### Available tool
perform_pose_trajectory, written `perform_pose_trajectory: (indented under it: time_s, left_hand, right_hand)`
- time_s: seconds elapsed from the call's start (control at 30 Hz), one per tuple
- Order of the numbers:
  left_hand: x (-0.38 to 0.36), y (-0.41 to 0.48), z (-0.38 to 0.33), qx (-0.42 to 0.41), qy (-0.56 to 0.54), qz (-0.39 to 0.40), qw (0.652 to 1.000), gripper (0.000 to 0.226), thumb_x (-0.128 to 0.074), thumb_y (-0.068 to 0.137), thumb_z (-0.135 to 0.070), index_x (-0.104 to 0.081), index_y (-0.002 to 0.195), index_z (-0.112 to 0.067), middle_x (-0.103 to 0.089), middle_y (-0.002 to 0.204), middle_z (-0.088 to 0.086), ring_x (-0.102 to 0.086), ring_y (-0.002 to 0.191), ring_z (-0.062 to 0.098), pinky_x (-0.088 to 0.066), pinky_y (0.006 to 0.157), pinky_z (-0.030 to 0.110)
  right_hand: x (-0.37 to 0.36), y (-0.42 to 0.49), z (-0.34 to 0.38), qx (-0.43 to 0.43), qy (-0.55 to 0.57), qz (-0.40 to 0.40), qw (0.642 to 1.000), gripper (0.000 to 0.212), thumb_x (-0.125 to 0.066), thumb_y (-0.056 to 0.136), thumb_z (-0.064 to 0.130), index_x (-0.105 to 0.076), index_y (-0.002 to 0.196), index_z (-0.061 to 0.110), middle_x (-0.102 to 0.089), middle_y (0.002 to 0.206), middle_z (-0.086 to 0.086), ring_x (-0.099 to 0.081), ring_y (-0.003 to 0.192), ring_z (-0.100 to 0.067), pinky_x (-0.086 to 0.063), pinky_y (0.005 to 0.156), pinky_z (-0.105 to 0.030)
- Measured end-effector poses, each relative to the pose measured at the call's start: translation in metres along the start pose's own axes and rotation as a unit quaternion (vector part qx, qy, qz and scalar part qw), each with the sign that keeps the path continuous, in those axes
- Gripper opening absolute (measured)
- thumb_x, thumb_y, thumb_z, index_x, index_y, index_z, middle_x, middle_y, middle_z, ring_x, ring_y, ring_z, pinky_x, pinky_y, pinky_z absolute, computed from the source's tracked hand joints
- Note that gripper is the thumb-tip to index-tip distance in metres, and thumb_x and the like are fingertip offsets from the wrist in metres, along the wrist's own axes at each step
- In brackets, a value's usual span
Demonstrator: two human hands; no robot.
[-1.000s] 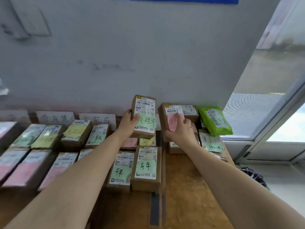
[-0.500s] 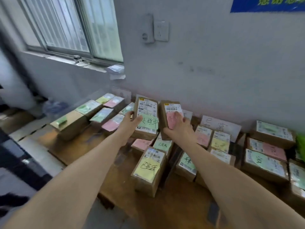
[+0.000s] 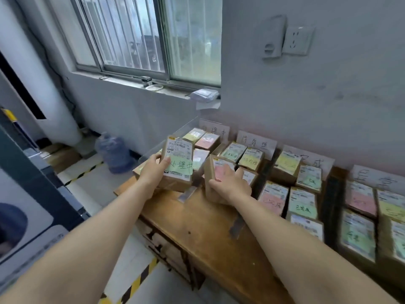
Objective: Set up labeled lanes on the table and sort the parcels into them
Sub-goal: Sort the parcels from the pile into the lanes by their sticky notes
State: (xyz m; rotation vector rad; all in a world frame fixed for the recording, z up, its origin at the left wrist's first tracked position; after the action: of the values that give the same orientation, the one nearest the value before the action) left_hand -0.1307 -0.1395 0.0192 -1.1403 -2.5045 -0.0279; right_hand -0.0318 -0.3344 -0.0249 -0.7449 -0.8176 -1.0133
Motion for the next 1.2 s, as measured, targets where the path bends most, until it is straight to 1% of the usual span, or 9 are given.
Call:
perform_pose_trajectory:
  time_s: [0.2, 0.33, 0.43, 0.5, 0.63, 0.73, 0.87, 1.1, 1.2]
  left_hand:
    - [0.037, 0.037, 0.045, 0.066, 0.018, -0.008, 0.998, 0.034, -0.054, 0.095, -0.033, -0.054, 0.124, -0.015, -0.067, 0.1, 0.005, -0.064, 0.081, 0.017, -0.048, 0.059, 0.028]
    - [0.047, 0.051, 0.068, 0.104, 0.012, -0.012, 0.994, 0.029, -0.057, 0.09, -0.037, -0.061, 0.109, -0.016, -0.07, 0.096, 0.007, -0.067, 0.089, 0.025, -0.054, 0.086, 0.042]
    - [0.054, 0.064, 0.077, 0.109, 0.014, -0.021, 0.994, 0.029, -0.056, 0.09, -0.034, -0.062, 0.108, -0.012, -0.069, 0.092, 0.006, -0.065, 0.088, 0.024, -0.053, 0.085, 0.039]
    - [0.053, 0.072, 0.08, 0.129, 0.01, 0.015, 0.992, 0.022, -0.054, 0.091, -0.03, -0.058, 0.103, -0.012, -0.067, 0.089, 0.007, -0.064, 0.086, 0.024, -0.053, 0.08, 0.036]
    - [0.041, 0.095, 0.082, 0.142, 0.02, 0.091, 0.985, 0.017, -0.053, 0.09, -0.029, -0.053, 0.095, -0.013, -0.062, 0.099, 0.012, -0.061, 0.097, 0.031, -0.053, 0.088, 0.046]
    - [0.028, 0.113, 0.087, 0.103, 0.072, 0.15, 0.981, 0.018, -0.045, 0.095, -0.025, -0.054, 0.105, -0.013, -0.057, 0.101, 0.009, -0.053, 0.094, 0.027, -0.047, 0.093, 0.041]
    - [0.013, 0.124, 0.098, 0.059, 0.104, 0.231, 0.966, 0.039, -0.04, 0.1, -0.023, -0.041, 0.137, -0.01, -0.056, 0.124, 0.012, -0.053, 0.093, 0.021, -0.044, 0.078, 0.032]
    - [-0.012, 0.133, 0.132, 0.04, 0.072, 0.288, 0.954, 0.045, -0.039, 0.102, -0.025, -0.031, 0.145, -0.015, -0.054, 0.132, 0.012, -0.057, 0.113, 0.027, -0.05, 0.094, 0.045]
    - [-0.018, 0.143, 0.14, 0.026, 0.104, 0.286, 0.952, 0.045, -0.037, 0.103, -0.024, -0.029, 0.146, -0.017, -0.051, 0.136, 0.008, -0.055, 0.118, 0.026, -0.048, 0.096, 0.04]
  right_hand:
    - [-0.042, 0.012, 0.03, -0.024, -0.036, 0.022, 0.999, 0.067, -0.047, 0.084, 0.064, -0.034, 0.14, 0.03, -0.022, 0.151, -0.012, -0.048, 0.119, -0.041, -0.04, 0.077, -0.037]
    - [-0.061, 0.018, 0.037, -0.033, -0.058, 0.048, 0.997, 0.071, -0.042, 0.084, 0.068, -0.036, 0.142, 0.027, -0.021, 0.15, -0.011, -0.048, 0.119, -0.039, -0.039, 0.075, -0.035]
    - [-0.072, 0.019, 0.041, -0.049, -0.068, 0.066, 0.994, 0.072, -0.041, 0.085, 0.068, -0.035, 0.143, 0.026, -0.022, 0.149, -0.01, -0.049, 0.117, -0.037, -0.038, 0.073, -0.033]
    - [-0.076, 0.02, 0.044, -0.063, -0.074, 0.07, 0.993, 0.068, -0.041, 0.086, 0.067, -0.036, 0.142, 0.028, -0.019, 0.15, -0.01, -0.049, 0.117, -0.036, -0.038, 0.072, -0.032]
    - [-0.085, 0.022, 0.048, -0.107, -0.07, 0.061, 0.99, 0.062, -0.042, 0.087, 0.065, -0.037, 0.139, 0.03, -0.026, 0.147, -0.009, -0.05, 0.116, -0.034, -0.04, 0.074, -0.033]
    - [-0.098, 0.018, 0.051, -0.157, -0.063, 0.051, 0.984, 0.065, -0.045, 0.086, 0.064, -0.035, 0.141, 0.03, -0.029, 0.143, -0.01, -0.05, 0.115, -0.033, -0.046, 0.082, -0.037]
    - [-0.114, 0.013, 0.058, -0.208, -0.036, 0.031, 0.977, 0.064, -0.049, 0.085, 0.062, -0.035, 0.139, 0.031, -0.033, 0.135, -0.007, -0.051, 0.112, -0.032, -0.049, 0.087, -0.038]
    - [-0.132, 0.001, 0.061, -0.251, -0.006, -0.027, 0.968, 0.053, -0.051, 0.086, 0.057, -0.036, 0.13, 0.031, -0.037, 0.127, -0.005, -0.053, 0.108, -0.032, -0.049, 0.084, -0.039]
    - [-0.139, 0.001, 0.063, -0.252, 0.005, -0.058, 0.966, 0.05, -0.053, 0.087, 0.055, -0.036, 0.127, 0.033, -0.036, 0.129, -0.005, -0.051, 0.11, -0.032, -0.048, 0.084, -0.038]
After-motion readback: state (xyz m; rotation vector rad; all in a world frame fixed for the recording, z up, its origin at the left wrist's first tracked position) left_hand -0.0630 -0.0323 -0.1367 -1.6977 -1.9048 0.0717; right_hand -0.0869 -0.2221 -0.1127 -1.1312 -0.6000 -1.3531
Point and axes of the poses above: each hand's wrist, its own y-axis towards the middle knuckle, its own x-axis out of the back of the hand, z = x × y, the point moved 3 cm from there along y, towards the middle knuckle
